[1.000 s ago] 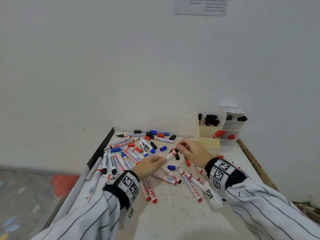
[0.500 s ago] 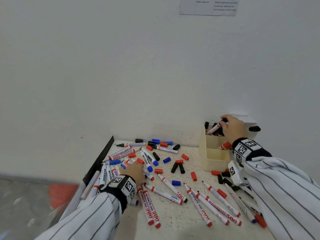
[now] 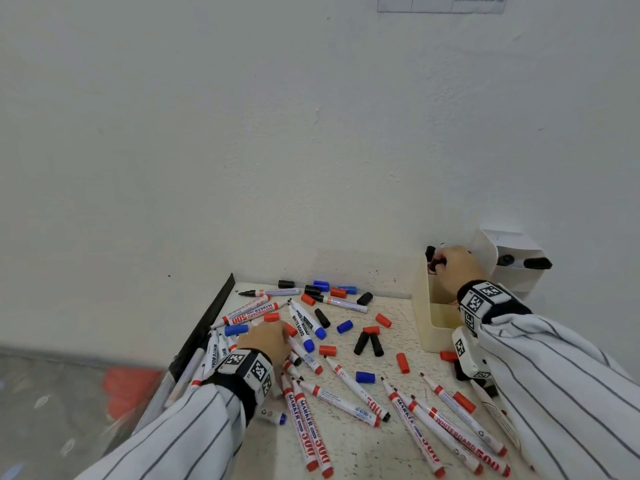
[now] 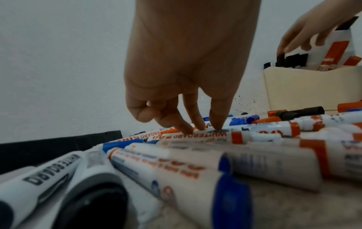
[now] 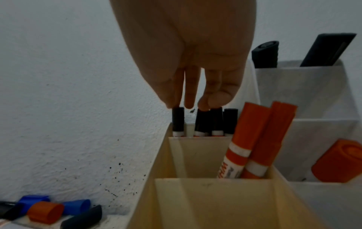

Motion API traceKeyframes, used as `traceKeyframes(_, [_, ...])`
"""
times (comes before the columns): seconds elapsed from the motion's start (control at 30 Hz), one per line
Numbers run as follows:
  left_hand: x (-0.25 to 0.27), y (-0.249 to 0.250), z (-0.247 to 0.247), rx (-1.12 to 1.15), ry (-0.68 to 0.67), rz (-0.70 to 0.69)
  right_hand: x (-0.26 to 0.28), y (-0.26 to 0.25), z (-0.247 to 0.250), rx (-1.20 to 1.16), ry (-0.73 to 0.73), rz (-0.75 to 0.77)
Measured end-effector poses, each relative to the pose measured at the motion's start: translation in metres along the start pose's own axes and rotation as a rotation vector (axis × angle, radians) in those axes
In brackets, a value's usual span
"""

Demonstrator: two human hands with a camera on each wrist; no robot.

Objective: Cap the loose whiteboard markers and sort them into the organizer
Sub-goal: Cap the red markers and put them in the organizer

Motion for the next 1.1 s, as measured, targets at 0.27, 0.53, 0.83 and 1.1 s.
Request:
traceKeyframes(0.27, [0.001, 0.017, 0.0, -0.172, -0.06, -0.111, 0.024, -0.012, 0.006, -0.22, -0.005, 0.08])
traceKeyframes(0.53, [0.005, 0.022, 0.002, -0.253, -0.015, -0.051, 0.085, 0.013, -0.011, -0.12, -0.604, 0.135])
traceKeyframes(0.83, [0.016, 0.021, 0.009, 0.068, 0.134, 0.027, 0.103, 0.1, -0.026, 0.314, -0.514, -0.107])
traceKeyframes(1.1, [0.041, 0.018, 0.021, 0.438, 0.254, 0.087, 0.097, 0.111, -0.06, 0.384, -0.408, -0.158])
Point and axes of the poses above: each hand's wrist, its own x-axis away from the middle knuckle, its own z-axis out of the back of the hand, y = z × x, the point moved 7 cm from there along -x, towards the middle knuckle, and after that the axes turned 13 degrees about -z, right-handed, at the moved point
